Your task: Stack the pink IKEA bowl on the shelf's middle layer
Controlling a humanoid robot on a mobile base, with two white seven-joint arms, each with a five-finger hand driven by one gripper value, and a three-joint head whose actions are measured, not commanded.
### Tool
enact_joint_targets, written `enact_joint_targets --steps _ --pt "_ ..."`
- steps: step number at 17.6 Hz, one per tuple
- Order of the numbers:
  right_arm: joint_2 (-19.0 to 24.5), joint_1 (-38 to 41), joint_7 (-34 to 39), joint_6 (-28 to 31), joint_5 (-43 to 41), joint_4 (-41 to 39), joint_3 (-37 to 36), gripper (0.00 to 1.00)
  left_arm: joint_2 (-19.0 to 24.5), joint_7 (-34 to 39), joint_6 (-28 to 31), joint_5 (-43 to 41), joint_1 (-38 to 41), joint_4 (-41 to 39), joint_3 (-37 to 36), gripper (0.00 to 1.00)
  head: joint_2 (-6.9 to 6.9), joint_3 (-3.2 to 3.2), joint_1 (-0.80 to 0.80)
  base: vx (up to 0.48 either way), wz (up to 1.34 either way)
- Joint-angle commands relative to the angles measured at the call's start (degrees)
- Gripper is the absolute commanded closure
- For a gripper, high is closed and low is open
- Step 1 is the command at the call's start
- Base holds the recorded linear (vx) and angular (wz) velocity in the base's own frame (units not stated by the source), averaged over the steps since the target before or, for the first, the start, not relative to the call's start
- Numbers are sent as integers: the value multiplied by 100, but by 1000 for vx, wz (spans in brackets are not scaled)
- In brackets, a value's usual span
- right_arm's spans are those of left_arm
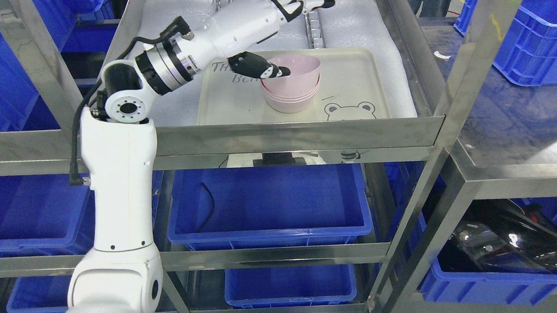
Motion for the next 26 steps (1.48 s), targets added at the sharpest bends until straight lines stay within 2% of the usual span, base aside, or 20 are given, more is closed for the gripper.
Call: enact_joint_targets --steps 1,5,14,16,19,21,23,26 --pt "-100 123 -4 5 0 -100 0 0 -91 173 4 505 571 -605 -2275 0 0 0 0 0 0" --pt "-100 123 -4 5 0 -100 0 0 -91 147 4 505 1037 -738 -2823 0 -1 0 0 0 0" --pt "-100 123 -4 5 0 -100 0 0 -91 85 4 496 2171 -738 -2648 0 -1 0 0 0 0" --pt "-100 123 -4 5 0 -100 0 0 -91 85 4 496 2828 -738 -2490 0 -1 0 0 0 0" --pt "-100 123 -4 5 0 -100 0 0 -91 120 4 496 3874 -685 -1859 0 -1 0 0 0 0" --pt "-100 123 -4 5 0 -100 0 0 -91 208 4 583 4367 -327 -947 0 -1 0 0 0 0" --pt "-100 123 -4 5 0 -100 0 0 -91 234 4 942 4842 304 -304 0 -1 0 0 0 0" --pt "-100 123 -4 5 0 -100 0 0 -91 234 4 1400 5002 1527 470 0 -1 0 0 0 0"
